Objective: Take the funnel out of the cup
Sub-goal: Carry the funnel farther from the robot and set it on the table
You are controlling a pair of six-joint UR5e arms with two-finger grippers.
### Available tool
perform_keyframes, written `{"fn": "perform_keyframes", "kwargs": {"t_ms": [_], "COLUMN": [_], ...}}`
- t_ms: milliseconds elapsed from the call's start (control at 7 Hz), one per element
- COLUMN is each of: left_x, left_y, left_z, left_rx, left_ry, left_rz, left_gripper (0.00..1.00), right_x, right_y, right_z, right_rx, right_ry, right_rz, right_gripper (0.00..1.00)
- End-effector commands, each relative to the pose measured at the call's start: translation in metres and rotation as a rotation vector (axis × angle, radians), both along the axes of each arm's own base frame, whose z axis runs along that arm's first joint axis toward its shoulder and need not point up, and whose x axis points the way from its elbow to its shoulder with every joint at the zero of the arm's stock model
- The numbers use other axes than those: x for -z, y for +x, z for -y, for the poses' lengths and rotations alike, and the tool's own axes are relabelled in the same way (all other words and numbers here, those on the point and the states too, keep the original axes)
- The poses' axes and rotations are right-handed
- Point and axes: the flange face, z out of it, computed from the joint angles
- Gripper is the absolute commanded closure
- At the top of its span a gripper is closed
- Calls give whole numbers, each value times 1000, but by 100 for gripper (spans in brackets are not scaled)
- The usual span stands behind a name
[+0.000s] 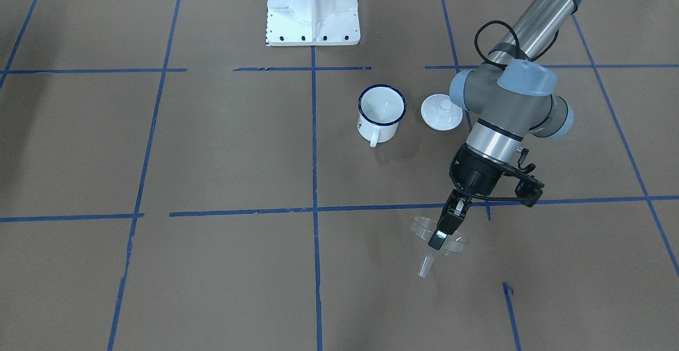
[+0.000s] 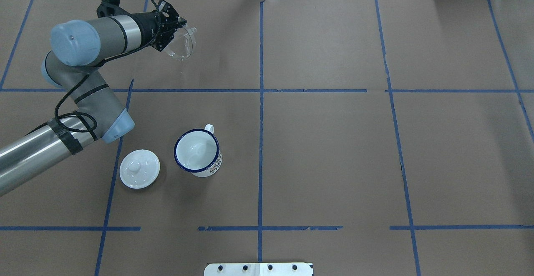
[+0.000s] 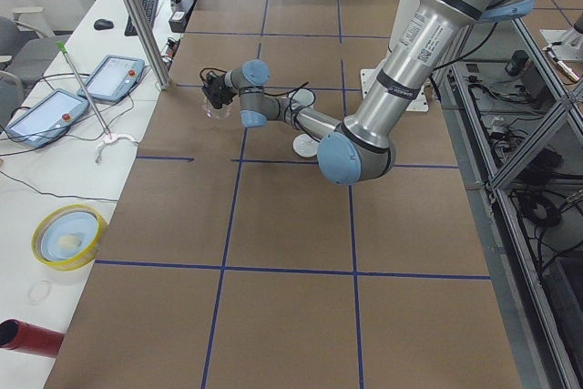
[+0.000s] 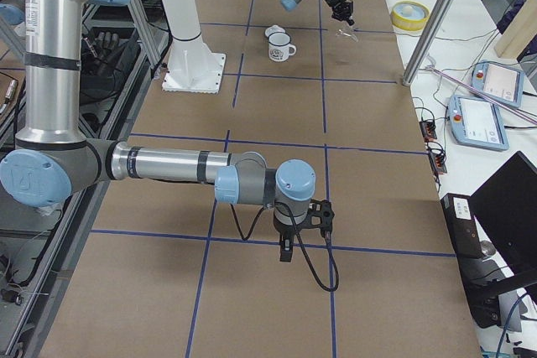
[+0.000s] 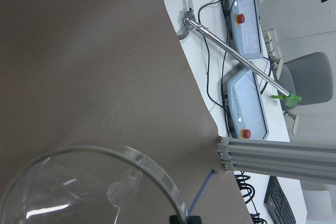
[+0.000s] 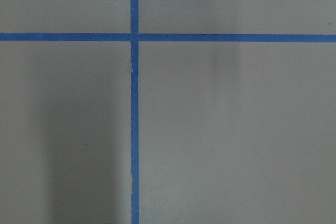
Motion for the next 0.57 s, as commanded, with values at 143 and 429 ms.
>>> {"fn": "perform_keyframes", "kwargs": {"t_ms": [143, 429], "left_x": [-25, -43], "left_y": [15, 18], "left_z": [-16, -26], "left_rx": [-7, -19], "left_ry": [-8, -17], "left_rz": [-55, -46], "left_gripper": [100, 100], "right_x": [0, 0], "right_y": [0, 0], "right_z": [0, 0], "right_rx": [0, 0], "right_ry": [0, 0], "right_rz": [0, 0], "right_gripper": [0, 0]}}
